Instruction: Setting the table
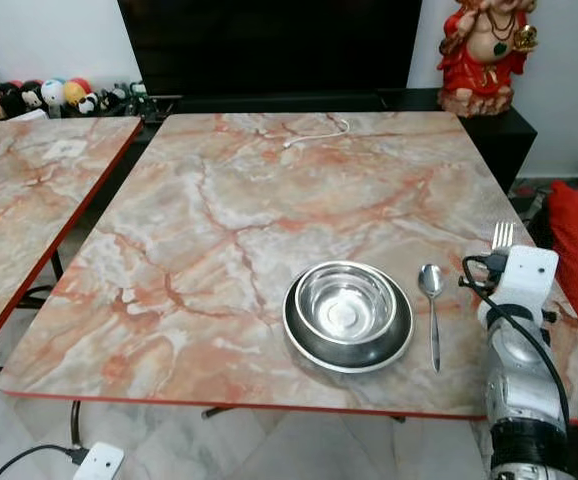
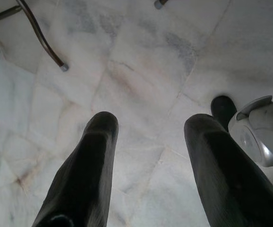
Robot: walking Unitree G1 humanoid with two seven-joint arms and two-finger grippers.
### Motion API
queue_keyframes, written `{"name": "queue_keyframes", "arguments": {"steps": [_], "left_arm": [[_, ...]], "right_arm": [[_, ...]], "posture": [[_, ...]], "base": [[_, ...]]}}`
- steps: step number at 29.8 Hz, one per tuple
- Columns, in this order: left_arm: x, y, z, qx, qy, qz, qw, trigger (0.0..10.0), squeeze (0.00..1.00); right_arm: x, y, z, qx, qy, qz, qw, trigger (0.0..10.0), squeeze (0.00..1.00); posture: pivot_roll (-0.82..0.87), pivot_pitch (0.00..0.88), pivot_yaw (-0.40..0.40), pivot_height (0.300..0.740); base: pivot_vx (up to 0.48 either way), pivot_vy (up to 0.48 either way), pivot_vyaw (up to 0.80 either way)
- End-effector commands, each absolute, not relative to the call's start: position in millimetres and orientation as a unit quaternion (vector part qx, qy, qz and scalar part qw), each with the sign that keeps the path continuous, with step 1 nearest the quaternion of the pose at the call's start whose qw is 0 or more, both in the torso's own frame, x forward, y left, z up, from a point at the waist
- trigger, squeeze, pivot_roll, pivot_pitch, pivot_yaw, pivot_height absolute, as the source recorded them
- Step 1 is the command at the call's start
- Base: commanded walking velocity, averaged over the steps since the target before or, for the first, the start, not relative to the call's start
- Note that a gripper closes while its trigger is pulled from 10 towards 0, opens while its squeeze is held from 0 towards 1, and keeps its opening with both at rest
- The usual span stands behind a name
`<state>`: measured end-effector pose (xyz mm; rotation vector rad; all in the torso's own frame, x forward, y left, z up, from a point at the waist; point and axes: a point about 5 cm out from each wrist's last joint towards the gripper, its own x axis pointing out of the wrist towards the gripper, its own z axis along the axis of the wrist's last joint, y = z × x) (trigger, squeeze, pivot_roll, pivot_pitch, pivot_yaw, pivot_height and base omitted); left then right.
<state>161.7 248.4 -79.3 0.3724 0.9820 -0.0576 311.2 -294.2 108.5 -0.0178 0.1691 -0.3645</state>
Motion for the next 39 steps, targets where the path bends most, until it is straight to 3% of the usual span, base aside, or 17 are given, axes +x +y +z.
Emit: {"name": "queue_keyframes", "arguments": {"steps": [1,16,39], "left_arm": [[159,252,-80,0.178,0.475,-0.024,0.862,10.0,0.0],[157,256,-79,0.183,0.478,-0.023,0.859,10.0,0.0],[160,256,-78,0.184,0.473,-0.026,0.861,10.0,0.0]], "right_arm": [[315,-291,107,0.009,0.083,-0.169,0.982,10.0,0.0],[314,-285,83,0.009,0.143,-0.139,0.98,10.0,0.0],[310,-279,71,0.028,0.14,-0.135,0.98,10.0,0.0]], "posture": [[0.02,0.0,0.051,0.74],[0.03,0.0,0.055,0.74],[0.03,0.0,0.057,0.74]], "base": [[0.0,0.0,0.0],[0.0,0.0,0.0],[0.0,0.0,0.0]]}}
